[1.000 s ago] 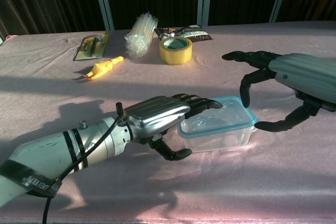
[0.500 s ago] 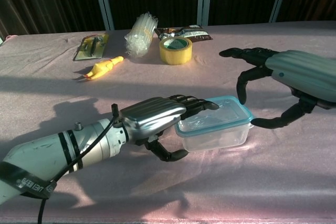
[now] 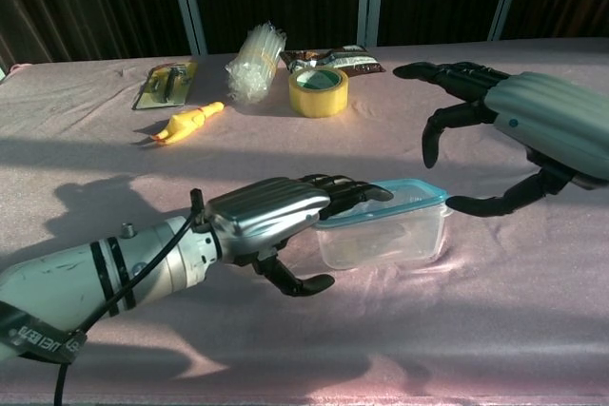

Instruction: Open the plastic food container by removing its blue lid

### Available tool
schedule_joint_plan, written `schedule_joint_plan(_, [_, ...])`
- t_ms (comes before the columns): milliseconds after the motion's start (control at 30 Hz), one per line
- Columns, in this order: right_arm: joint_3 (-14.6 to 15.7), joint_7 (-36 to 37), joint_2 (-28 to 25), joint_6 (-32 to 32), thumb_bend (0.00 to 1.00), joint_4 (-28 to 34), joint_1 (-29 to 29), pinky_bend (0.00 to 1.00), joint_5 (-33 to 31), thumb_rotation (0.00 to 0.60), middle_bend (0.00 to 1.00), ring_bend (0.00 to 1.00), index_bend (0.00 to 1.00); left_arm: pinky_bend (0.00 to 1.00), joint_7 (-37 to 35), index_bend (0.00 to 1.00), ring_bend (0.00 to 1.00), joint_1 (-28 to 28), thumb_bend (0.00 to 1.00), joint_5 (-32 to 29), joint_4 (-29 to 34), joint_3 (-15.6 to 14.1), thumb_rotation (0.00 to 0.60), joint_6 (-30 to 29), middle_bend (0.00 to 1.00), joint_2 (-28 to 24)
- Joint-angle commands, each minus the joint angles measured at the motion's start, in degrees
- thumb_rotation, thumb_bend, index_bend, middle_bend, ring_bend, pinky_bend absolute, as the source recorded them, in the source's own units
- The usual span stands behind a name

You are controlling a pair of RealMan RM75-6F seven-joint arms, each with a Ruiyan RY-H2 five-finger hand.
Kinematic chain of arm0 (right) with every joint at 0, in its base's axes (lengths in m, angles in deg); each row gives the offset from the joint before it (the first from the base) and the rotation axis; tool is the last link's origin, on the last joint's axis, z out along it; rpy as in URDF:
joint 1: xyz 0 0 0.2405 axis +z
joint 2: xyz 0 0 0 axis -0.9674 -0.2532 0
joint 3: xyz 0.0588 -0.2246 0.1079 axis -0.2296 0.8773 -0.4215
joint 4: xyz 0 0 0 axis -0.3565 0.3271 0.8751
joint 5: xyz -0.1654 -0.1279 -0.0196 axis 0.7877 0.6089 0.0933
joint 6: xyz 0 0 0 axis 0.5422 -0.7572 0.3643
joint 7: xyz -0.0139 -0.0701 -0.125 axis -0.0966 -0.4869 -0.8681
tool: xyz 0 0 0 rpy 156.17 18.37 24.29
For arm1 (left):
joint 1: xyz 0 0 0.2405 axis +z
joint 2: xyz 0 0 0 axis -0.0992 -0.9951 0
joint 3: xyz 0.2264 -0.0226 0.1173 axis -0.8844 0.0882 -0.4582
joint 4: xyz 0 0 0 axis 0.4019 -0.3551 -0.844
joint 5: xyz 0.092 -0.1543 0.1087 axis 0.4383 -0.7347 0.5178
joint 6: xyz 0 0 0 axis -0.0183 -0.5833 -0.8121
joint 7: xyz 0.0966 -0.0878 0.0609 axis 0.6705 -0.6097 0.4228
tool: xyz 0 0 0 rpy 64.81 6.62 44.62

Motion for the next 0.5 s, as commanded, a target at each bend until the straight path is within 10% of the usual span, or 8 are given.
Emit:
schedule_joint_plan(33, [-0.3, 0.4, 1.1, 1.1, 0.41, -1.9, 0.0, 0.00, 0.4, 0.600, 0.10, 0.00, 0.60, 0.08, -0.1, 0.00, 0.02, 0.1, 0.33, 0.0, -0.2, -0.1, 0.600, 0.0, 0.07, 0.0])
schedule_joint_plan(500, [0.0, 0.4, 1.7, 0.9, 0.41, -2.7, 0.6, 0.00, 0.0, 0.600, 0.10, 0.00, 0.60, 0.08, -0.5, 0.00, 0.02, 0.8, 0.33, 1.0, -1.5, -0.8, 0.600, -1.2, 0.07, 0.3])
